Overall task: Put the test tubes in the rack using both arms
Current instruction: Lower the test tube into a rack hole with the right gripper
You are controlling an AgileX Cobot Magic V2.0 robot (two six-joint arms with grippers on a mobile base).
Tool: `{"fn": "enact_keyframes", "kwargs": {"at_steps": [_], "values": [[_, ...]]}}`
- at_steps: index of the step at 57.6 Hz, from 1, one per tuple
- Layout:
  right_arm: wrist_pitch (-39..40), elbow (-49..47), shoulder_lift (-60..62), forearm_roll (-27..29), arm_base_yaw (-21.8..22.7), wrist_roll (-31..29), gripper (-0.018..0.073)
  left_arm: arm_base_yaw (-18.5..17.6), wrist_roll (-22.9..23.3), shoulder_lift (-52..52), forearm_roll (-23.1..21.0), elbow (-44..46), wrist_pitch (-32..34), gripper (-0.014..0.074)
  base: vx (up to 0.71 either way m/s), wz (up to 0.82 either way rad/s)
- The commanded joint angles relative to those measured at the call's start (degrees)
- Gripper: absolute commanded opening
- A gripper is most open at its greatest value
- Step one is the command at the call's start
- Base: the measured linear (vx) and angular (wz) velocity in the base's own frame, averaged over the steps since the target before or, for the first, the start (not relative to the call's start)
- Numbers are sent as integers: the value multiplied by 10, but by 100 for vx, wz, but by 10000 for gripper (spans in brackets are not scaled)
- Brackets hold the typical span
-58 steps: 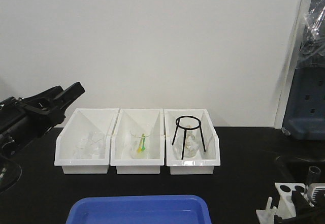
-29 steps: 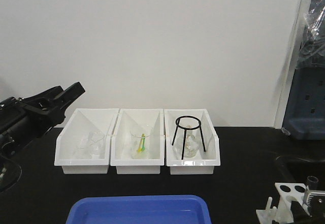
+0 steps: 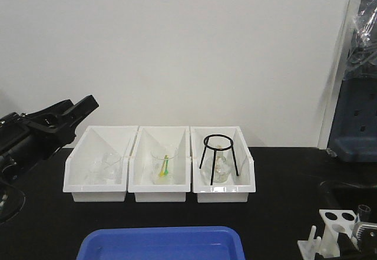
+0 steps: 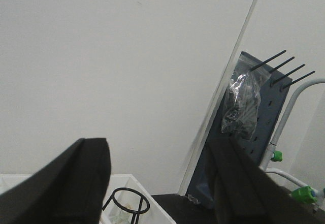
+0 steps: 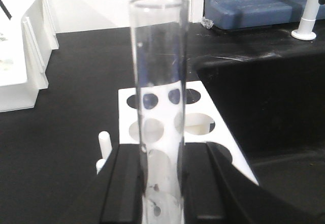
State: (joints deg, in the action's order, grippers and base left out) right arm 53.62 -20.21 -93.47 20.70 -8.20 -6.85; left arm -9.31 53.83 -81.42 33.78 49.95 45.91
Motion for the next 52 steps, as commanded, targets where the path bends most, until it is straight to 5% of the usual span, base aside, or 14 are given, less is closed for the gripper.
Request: {"fn": "enact_keyframes", "kwargs": {"at_steps": [1,16,41,52], "values": [[52,-12,14,-14,3,0,295,0,1,22,-20,19,39,535,0,0],[56,-12,14,-28,3,-1,514,0,1,22,-20,19,39,535,0,0],[55,-12,109,-39,3,-64,519,0,1,22,-20,19,39,535,0,0],[-69,-38,223,-25,3,-121,519,0,1,22,-20,19,39,535,0,0]]}}
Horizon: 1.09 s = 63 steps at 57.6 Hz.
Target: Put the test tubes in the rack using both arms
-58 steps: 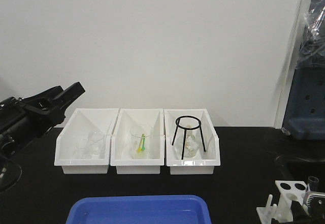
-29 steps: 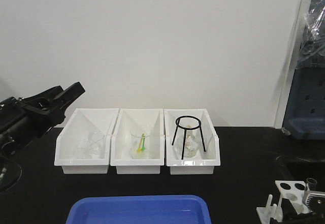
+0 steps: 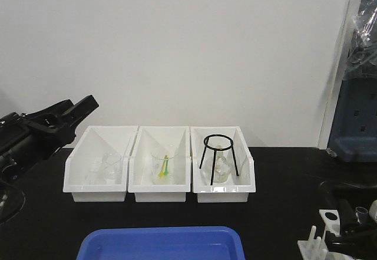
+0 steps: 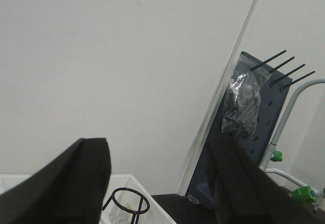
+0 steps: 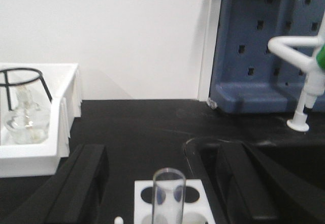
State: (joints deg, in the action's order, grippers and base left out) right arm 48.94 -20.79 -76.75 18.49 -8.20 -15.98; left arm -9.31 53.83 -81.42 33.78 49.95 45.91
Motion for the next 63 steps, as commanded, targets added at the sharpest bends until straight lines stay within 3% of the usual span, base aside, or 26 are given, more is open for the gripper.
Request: {"fn": "enact_keyframes", "kwargs": {"at_steps": [1,9,18,33,63], "values": [[-39,-38,70,0,3,-40,519,0,1,22,-20,19,39,535,0,0],[-215,-121,163,19,3,-122,519,0,1,22,-20,19,39,535,0,0],[-352,-193,243,56,3,-133,519,0,1,22,-20,19,39,535,0,0],[-410,-195,285,56,3,-132,519,0,1,22,-20,19,39,535,0,0],[-412,-195,285,56,3,-132,519,1,0,21,-21,19,36,535,0,0]]}}
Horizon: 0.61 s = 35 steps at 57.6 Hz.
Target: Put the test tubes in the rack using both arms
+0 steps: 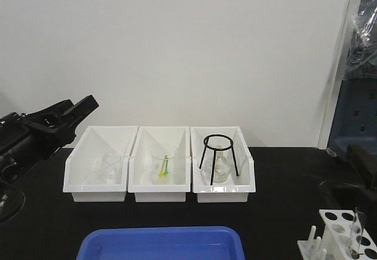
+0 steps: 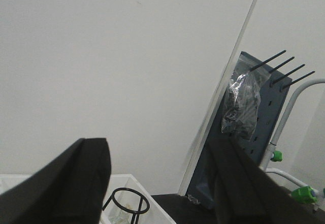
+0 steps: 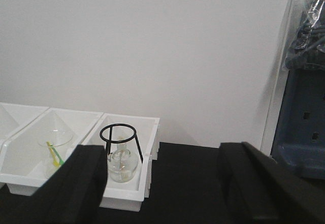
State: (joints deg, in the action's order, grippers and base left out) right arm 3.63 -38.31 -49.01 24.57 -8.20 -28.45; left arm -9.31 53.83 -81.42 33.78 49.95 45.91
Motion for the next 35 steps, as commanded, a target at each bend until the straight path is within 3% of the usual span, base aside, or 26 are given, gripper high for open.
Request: {"fn": "enact_keyframes", "kwargs": {"at_steps": [1,7,15,21,25,29,35], "values": [[41,-20,7,-5,3,-7,519,3,0,20,-20,19,34,535,0,0],[41,-20,7,-5,3,-7,519,10,-8,36,-30,17,-39,535,0,0],[41,-20,7,-5,3,-7,519,8,-104,115,-43,-9,-182,507,0,0],[41,-20,7,-5,3,-7,519,9,-234,185,-149,-72,-220,459,0,0],[41,-20,7,-5,3,-7,519,9,-363,240,-255,-139,-222,409,0,0],[41,-20,7,-5,3,-7,519,9,-459,297,-328,-202,-221,353,0,0],[41,-20,7,-5,3,-7,519,9,-528,391,-351,-279,-239,256,0,0]]}}
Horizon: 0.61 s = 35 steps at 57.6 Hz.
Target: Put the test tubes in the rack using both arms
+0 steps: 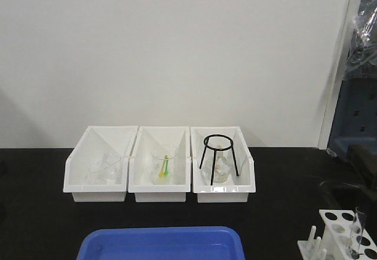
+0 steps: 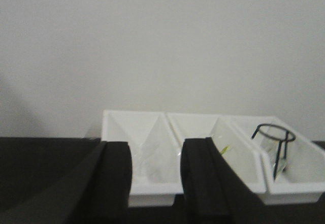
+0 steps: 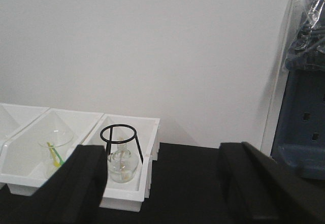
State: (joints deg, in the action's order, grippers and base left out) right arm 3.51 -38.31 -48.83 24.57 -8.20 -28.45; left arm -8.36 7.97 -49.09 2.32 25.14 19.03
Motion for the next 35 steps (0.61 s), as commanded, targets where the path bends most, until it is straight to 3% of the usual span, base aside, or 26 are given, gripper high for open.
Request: {"fn": "enact_keyframes", "kwargs": {"at_steps": [1,14,24,35], "values": [[42,-20,6,-5,3,-7,519,-1,-77,90,-36,-44,23,233,0,0],[42,-20,6,-5,3,-7,519,0,-80,301,-35,-143,-118,-1,0,0],[42,-20,6,-5,3,-7,519,35,-80,411,-36,-190,-239,-6,0,0],[42,-20,6,-5,3,-7,519,86,-80,501,-47,-255,-242,-6,0,0]]}}
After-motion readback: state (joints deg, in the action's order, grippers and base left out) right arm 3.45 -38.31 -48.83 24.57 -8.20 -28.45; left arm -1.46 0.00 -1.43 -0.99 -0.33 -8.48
